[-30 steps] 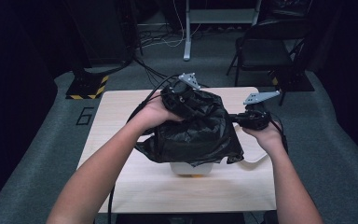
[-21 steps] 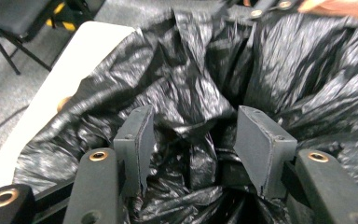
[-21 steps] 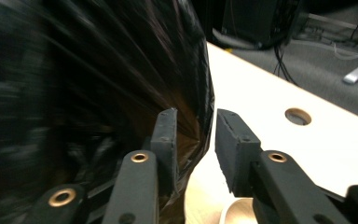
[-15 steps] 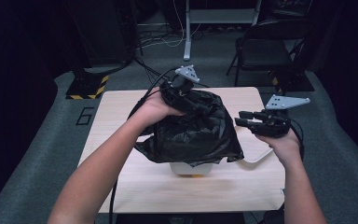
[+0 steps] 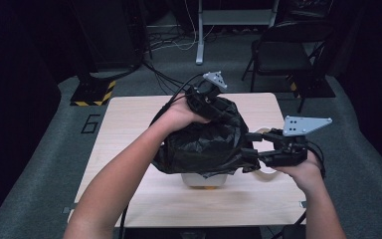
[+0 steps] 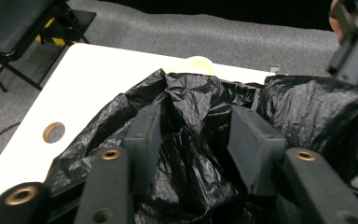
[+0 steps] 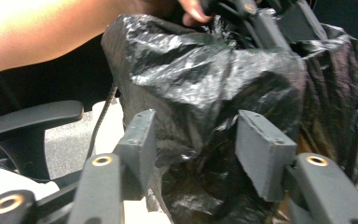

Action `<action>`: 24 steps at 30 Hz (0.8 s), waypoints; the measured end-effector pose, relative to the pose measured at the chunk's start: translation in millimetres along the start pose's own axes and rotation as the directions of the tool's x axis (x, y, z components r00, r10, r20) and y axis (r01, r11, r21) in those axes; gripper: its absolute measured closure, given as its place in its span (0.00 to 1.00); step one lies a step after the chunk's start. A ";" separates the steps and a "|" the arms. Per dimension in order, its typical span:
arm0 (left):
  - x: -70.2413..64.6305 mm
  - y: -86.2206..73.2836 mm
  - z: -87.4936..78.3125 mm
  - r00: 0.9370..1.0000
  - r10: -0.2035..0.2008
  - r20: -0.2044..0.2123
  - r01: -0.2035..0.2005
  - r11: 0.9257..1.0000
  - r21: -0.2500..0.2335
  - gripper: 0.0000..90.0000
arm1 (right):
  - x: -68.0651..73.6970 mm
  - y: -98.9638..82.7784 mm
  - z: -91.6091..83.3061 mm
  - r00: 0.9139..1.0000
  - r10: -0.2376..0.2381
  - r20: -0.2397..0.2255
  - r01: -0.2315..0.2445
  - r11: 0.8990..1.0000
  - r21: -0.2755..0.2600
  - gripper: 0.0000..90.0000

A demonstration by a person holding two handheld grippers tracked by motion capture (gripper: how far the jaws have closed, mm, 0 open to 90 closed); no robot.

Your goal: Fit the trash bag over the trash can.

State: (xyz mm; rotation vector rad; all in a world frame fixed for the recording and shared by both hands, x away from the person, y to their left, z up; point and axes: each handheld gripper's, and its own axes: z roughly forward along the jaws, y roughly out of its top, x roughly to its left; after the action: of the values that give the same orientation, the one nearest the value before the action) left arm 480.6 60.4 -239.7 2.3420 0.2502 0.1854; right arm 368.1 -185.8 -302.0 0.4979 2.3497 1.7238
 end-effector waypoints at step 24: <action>8.8 2.8 27.4 0.999 -0.003 -0.052 0.012 0.986 0.167 0.99 | 40.6 -36.4 2.8 0.996 -0.053 -0.078 0.065 0.986 0.155 1.00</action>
State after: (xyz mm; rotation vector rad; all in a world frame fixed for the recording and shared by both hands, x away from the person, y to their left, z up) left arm 495.2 41.8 -256.4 2.5044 0.3105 0.2298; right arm 325.7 -178.0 -335.5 0.3905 2.5386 1.5646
